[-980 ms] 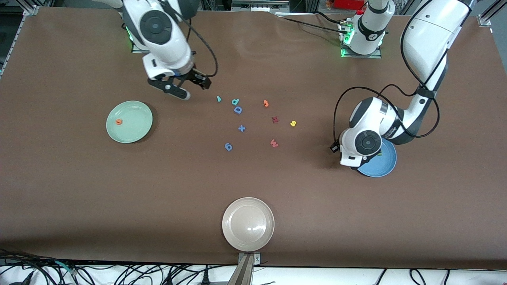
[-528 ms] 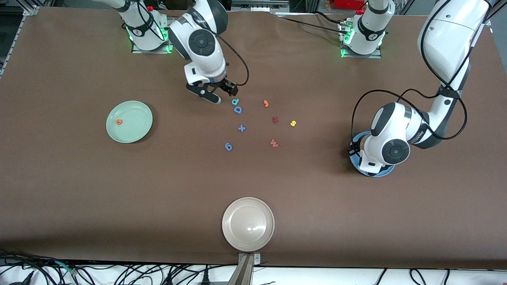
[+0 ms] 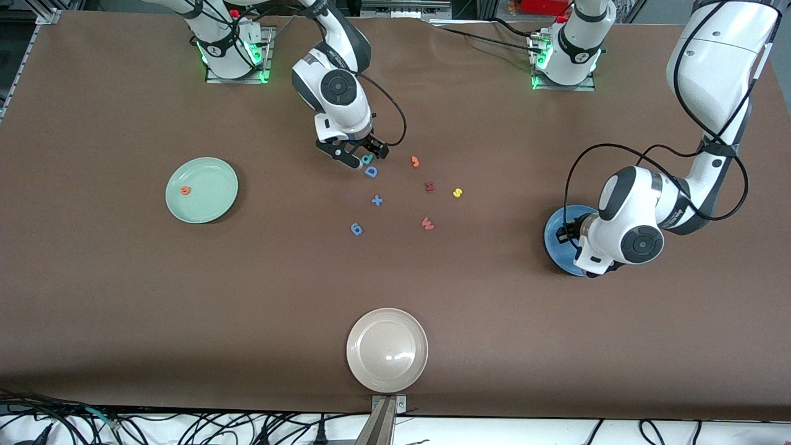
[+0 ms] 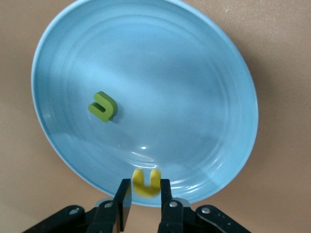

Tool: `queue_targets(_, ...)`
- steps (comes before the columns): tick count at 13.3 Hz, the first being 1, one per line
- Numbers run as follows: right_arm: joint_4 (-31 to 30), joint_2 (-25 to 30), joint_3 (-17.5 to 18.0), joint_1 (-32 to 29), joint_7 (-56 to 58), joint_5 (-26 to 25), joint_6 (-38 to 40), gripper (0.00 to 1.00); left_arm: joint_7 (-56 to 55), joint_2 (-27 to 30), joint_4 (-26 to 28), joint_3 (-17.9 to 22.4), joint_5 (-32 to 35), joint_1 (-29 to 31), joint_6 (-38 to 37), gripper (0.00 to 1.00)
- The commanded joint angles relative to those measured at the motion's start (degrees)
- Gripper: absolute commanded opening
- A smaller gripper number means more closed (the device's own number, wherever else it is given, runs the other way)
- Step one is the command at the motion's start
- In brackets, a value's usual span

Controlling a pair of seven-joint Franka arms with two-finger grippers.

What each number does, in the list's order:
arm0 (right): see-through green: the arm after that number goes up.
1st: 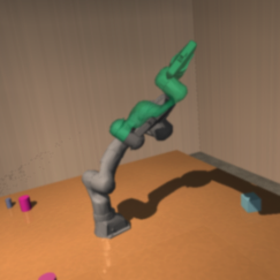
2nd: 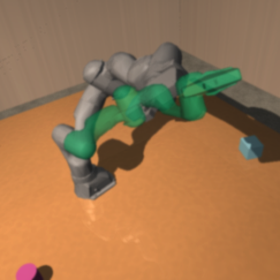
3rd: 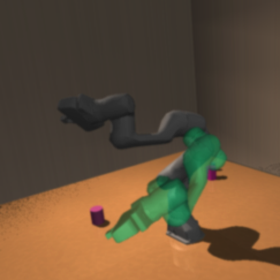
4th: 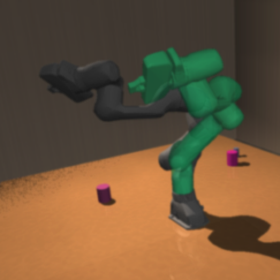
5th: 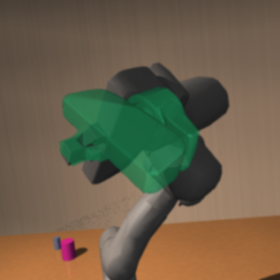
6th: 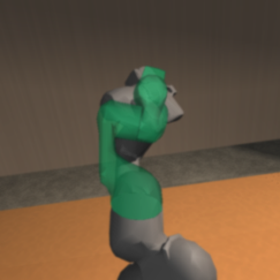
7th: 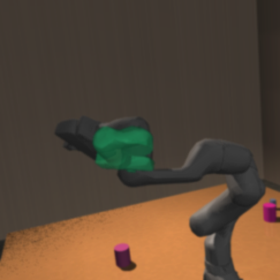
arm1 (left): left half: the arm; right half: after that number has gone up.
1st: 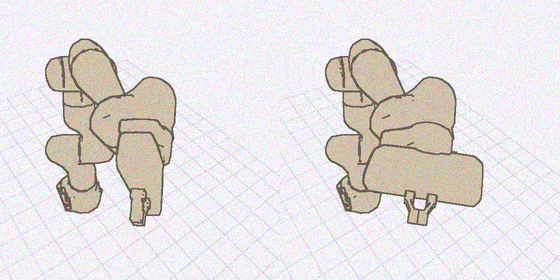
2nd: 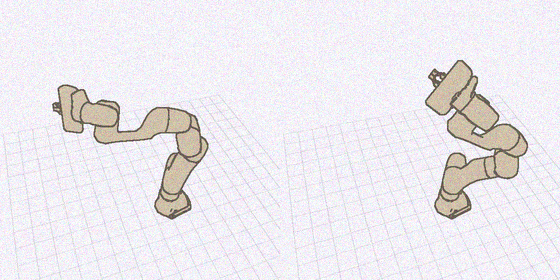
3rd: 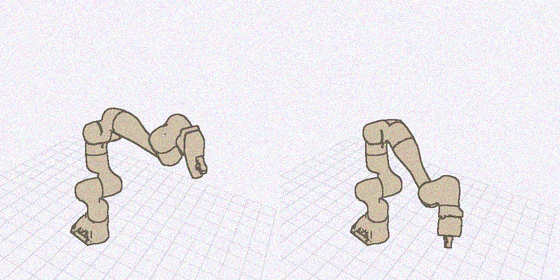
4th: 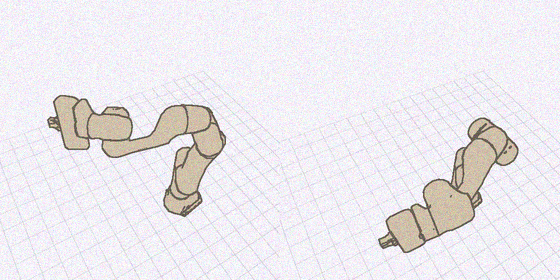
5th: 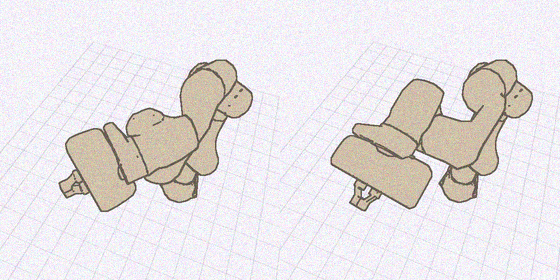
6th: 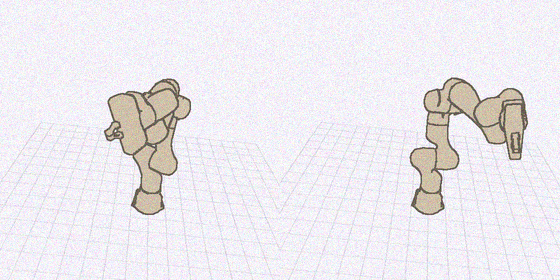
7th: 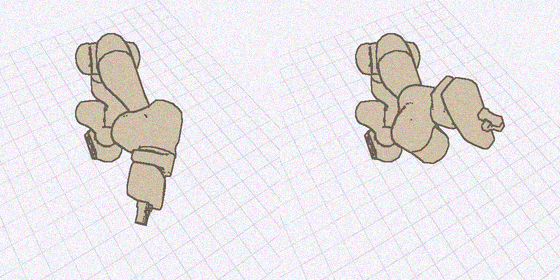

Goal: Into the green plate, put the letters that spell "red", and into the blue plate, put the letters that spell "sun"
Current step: 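Carry the yellow u to the blue plate while the right gripper returns, then drop the yellow u on the blue plate while the right gripper lowers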

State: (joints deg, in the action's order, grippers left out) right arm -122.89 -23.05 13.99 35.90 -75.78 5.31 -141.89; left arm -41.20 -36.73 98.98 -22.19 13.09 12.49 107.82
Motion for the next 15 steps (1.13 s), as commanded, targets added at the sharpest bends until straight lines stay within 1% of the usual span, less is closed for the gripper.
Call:
queue_targets(1, -0.95, -0.94, 0.07, 0.31, -0.86, 0.41, -2.68, 0.93, 0.77, -0.62, -0.63, -0.57, 1.5, -0.01, -0.33, 1.0)
queue_targets(7, -2.0, -2.17, -0.01, 0.31, -0.86, -0.3, -3.48, 0.92, -0.46, -0.18, -0.54, -1.27, 0.36, -0.88, -0.42, 1.0)
queue_targets(8, -2.0, -2.78, -0.19, 0.31, -0.77, -0.39, -3.82, 0.92, -0.81, -0.18, -0.54, -1.27, -0.08, -1.93, -0.42, 1.0)
queue_targets(11, -2.0, -4.37, -0.37, 0.31, -0.77, -0.39, -5.85, 0.9, -3.7, 0.0, -0.63, -1.27, -5.34, -5.0, -0.16, 1.0)
queue_targets(13, -1.92, -4.55, -0.54, 0.22, -0.77, -0.39, -6.02, 0.89, -6.25, 0.0, -0.45, -1.27, -7.63, -7.73, 2.73, 1.0)
queue_targets(15, -1.92, -4.63, -0.81, 0.31, -0.77, -0.39, -5.94, 0.87, -7.05, 0.08, -0.45, -1.54, -8.87, -11.06, 3.1, 1.0)
